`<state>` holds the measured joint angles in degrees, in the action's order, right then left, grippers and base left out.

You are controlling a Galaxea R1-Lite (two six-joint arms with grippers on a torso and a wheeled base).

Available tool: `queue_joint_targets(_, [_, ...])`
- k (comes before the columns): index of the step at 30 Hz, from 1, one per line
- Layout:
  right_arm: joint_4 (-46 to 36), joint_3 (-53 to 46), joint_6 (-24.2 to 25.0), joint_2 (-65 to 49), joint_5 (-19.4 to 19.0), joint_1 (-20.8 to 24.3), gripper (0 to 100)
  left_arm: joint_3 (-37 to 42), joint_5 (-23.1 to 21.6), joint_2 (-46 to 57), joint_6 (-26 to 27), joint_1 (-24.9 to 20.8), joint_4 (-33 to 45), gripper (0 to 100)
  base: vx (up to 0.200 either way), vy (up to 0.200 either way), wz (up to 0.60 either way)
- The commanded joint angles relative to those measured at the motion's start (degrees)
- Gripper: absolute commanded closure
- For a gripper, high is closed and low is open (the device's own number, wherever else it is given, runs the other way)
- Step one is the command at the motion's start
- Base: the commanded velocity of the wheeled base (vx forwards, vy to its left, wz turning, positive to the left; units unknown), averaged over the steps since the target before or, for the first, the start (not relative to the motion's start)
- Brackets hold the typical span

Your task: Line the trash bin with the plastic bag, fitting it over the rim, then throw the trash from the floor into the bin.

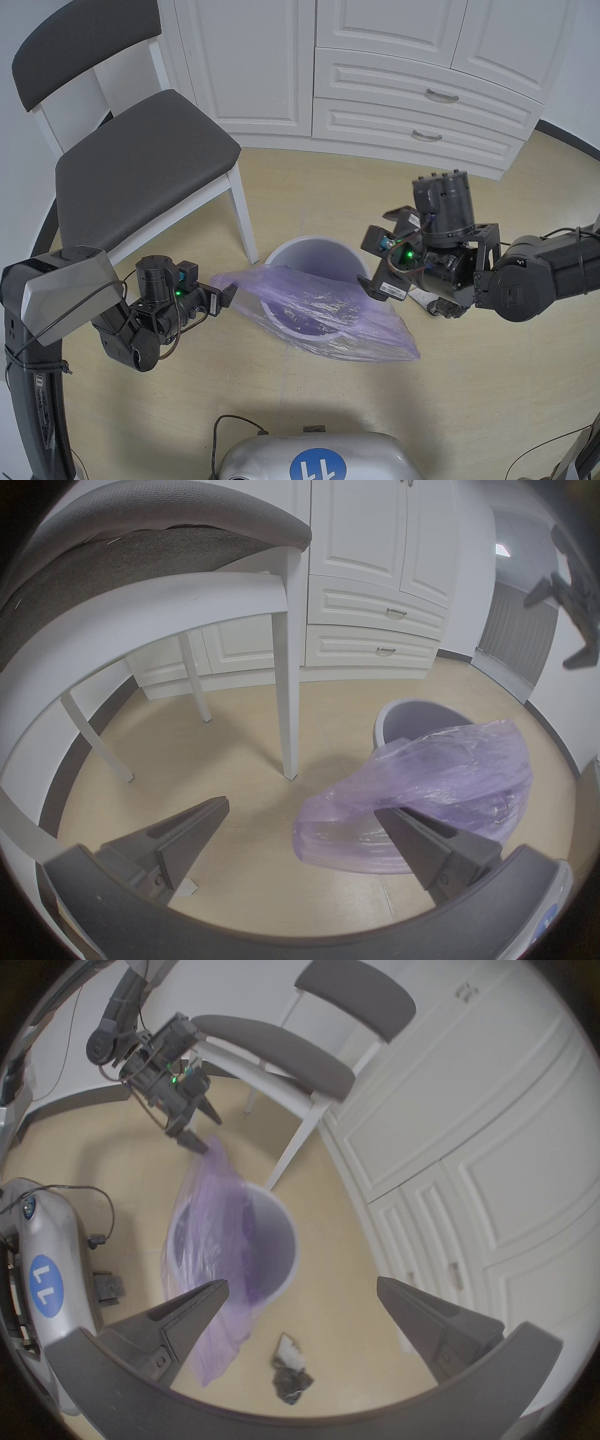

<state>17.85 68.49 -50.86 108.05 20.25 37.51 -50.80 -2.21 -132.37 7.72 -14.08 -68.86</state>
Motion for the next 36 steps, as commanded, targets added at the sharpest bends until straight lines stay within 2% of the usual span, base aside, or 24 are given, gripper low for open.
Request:
queue_joint_targets(1, [-2.1, 5.9, -3.5, -0.7, 5.9, 8.6, 0, 0.0, -1.3, 0.3, -0.6, 1.1, 0.0, 0, 0.0, 0.0, 0.0])
queue_joint_targets(7, [-2.2, 6.1, -2.9, 2.7, 9.8, 12.0, 0, -0.2, -1.0, 0.0, -0.5, 1.3, -0.4, 0, 0.0, 0.0, 0.0])
queue_joint_targets(20, [-2.1, 6.0, 2.4, 13.2, 10.2, 12.1, 0, -0.6, -0.9, -0.2, -0.2, 2.1, -0.7, 0, 0.0, 0.0, 0.0])
queue_joint_targets(36, [-1.7, 9.0, 2.6, 20.3, 10.0, 9.0, 0, -0.4, -0.6, -0.2, 0.1, 2.0, -0.9, 0, 0.0, 0.0, 0.0])
